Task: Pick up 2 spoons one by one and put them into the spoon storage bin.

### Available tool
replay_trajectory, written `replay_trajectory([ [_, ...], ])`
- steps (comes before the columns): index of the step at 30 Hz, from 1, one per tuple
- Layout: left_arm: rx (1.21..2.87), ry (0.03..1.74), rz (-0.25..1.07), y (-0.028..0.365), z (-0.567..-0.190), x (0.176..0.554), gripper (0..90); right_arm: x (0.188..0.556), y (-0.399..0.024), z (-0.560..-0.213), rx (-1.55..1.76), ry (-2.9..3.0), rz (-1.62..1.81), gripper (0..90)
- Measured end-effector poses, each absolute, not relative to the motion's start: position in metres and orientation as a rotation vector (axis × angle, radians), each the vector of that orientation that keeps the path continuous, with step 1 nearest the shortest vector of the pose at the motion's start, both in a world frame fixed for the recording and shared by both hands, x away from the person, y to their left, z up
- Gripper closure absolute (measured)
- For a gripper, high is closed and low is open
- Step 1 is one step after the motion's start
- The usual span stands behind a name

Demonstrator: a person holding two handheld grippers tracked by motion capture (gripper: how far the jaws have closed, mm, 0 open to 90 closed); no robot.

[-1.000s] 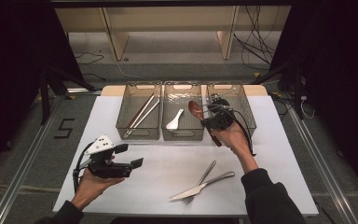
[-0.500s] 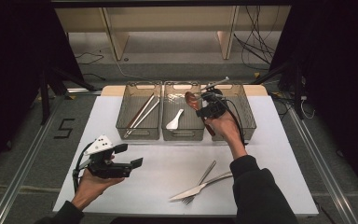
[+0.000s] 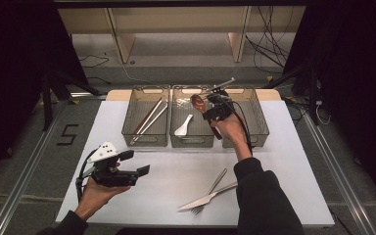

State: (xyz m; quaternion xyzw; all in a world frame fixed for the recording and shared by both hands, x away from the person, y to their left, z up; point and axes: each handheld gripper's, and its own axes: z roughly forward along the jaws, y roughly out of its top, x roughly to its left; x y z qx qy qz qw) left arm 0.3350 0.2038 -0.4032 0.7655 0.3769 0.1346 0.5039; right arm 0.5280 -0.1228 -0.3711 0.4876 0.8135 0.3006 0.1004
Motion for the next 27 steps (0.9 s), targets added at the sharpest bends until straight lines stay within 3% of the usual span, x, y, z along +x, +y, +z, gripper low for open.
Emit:
replay_trajectory([
  [27, 1.859, 0.881, 0.325, 0.202, -0.403, 0.333, 16.7, 0.554, -0.091, -0.379, 1.430, 2.404, 0.812, 79.8],
])
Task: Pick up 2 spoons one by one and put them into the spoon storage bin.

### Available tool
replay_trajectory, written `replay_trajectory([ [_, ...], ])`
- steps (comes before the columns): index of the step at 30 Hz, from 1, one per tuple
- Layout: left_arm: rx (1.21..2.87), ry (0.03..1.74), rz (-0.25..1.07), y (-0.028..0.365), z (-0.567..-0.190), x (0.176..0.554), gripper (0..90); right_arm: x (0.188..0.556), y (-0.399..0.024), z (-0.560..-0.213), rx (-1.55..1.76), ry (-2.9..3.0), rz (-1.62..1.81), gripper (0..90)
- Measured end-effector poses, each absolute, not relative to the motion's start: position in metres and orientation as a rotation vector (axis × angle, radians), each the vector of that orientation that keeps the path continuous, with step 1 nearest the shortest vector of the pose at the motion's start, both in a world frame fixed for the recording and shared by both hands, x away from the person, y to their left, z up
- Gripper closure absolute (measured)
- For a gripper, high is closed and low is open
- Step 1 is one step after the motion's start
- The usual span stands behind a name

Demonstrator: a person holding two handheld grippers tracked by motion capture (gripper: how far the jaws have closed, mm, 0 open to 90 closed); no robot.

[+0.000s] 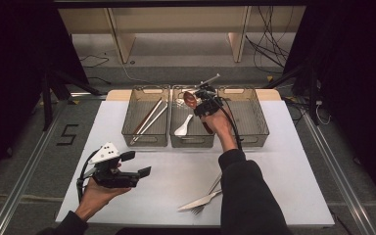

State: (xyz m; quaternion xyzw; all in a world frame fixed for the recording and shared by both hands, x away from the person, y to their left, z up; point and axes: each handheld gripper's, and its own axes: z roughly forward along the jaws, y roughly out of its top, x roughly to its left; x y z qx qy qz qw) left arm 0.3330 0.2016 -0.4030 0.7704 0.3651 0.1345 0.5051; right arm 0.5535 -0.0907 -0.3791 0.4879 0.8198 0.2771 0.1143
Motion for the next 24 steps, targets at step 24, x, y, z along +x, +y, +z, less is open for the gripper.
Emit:
replay_trajectory([
  [24, 1.870, 0.888, 0.322, 0.200, -0.405, 0.333, 16.4, 0.502, -0.123, -0.351, 1.198, 2.509, 1.018, 40.9],
])
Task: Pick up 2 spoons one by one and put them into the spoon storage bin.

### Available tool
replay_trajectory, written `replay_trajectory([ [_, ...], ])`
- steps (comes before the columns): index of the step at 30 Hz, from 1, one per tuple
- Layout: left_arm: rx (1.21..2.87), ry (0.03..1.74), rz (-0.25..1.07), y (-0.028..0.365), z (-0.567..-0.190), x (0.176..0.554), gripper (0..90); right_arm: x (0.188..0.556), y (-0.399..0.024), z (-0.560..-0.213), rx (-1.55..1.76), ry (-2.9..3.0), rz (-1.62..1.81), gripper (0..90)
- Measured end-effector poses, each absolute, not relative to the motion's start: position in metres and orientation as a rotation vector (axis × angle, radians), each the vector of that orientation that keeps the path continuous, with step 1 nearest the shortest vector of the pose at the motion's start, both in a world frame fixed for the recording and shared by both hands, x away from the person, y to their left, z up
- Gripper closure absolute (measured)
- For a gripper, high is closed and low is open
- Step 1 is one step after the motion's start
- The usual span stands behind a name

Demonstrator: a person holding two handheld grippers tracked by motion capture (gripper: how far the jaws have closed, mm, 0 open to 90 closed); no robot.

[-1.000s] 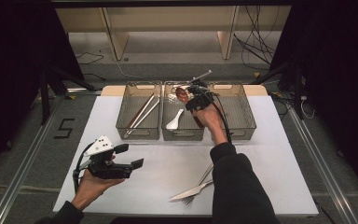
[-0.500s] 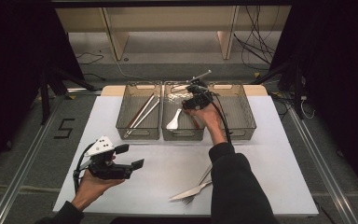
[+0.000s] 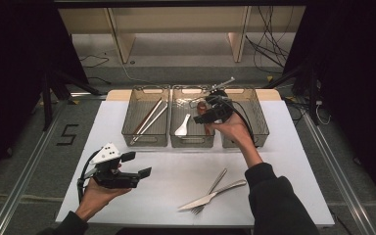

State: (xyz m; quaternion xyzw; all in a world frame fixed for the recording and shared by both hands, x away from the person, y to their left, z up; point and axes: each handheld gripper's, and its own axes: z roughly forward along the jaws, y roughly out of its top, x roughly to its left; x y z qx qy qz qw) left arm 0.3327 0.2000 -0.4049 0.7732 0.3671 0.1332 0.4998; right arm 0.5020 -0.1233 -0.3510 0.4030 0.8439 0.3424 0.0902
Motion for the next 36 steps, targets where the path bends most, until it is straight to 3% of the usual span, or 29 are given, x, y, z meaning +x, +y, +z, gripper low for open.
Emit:
replay_trajectory([
  [13, 1.867, 0.888, 0.331, 0.200, -0.405, 0.332, 16.3, 0.447, -0.148, -0.363, 1.137, 2.537, 1.087, 37.7],
  [36, 1.869, 0.891, 0.340, 0.204, -0.405, 0.330, 15.9, 0.405, -0.183, -0.389, 1.192, 2.461, 1.186, 32.3],
])
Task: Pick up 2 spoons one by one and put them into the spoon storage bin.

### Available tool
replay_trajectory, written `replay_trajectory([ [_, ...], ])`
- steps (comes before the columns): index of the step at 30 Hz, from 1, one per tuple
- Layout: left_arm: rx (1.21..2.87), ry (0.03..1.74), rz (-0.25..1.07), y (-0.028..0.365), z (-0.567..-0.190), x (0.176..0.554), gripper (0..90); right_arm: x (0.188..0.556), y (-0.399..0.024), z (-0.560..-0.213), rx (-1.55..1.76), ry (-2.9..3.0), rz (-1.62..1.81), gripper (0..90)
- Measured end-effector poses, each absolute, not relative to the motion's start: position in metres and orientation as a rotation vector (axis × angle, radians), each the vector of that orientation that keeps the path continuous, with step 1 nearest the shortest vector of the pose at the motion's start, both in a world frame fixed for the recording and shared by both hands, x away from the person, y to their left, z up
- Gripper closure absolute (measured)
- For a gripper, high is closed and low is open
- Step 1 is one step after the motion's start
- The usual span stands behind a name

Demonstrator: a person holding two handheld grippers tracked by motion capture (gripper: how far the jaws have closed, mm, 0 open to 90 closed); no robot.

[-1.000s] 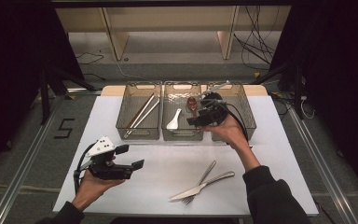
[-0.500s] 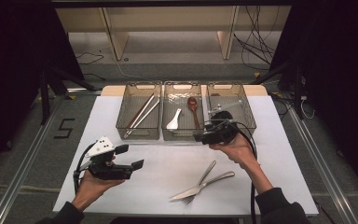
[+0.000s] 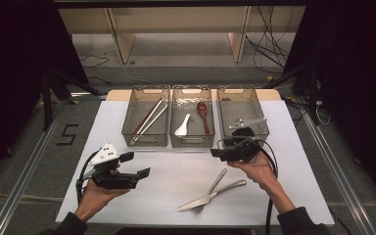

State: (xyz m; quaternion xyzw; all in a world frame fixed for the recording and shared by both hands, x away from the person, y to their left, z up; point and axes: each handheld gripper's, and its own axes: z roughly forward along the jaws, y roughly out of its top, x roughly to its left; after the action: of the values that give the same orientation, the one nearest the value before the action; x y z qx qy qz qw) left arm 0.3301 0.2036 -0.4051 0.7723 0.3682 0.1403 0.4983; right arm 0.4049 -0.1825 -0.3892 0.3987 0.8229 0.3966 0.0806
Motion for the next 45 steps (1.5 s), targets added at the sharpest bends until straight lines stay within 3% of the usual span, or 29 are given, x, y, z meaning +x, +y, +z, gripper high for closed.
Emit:
replay_trajectory([
  [14, 1.870, 0.894, 0.343, 0.204, -0.405, 0.330, 15.9, 0.394, -0.187, -0.404, 1.199, 2.493, 1.125, 29.0],
  [19, 1.870, 0.896, 0.345, 0.203, -0.406, 0.330, 15.9, 0.391, -0.191, -0.413, 1.205, 2.512, 1.094, 32.7],
  [25, 1.872, 0.897, 0.346, 0.203, -0.406, 0.330, 15.9, 0.388, -0.200, -0.423, 1.217, 2.535, 1.048, 48.3],
  [45, 1.883, 0.893, 0.346, 0.203, -0.406, 0.329, 15.9, 0.377, -0.212, -0.446, 1.195, 2.617, 0.850, 86.2],
])
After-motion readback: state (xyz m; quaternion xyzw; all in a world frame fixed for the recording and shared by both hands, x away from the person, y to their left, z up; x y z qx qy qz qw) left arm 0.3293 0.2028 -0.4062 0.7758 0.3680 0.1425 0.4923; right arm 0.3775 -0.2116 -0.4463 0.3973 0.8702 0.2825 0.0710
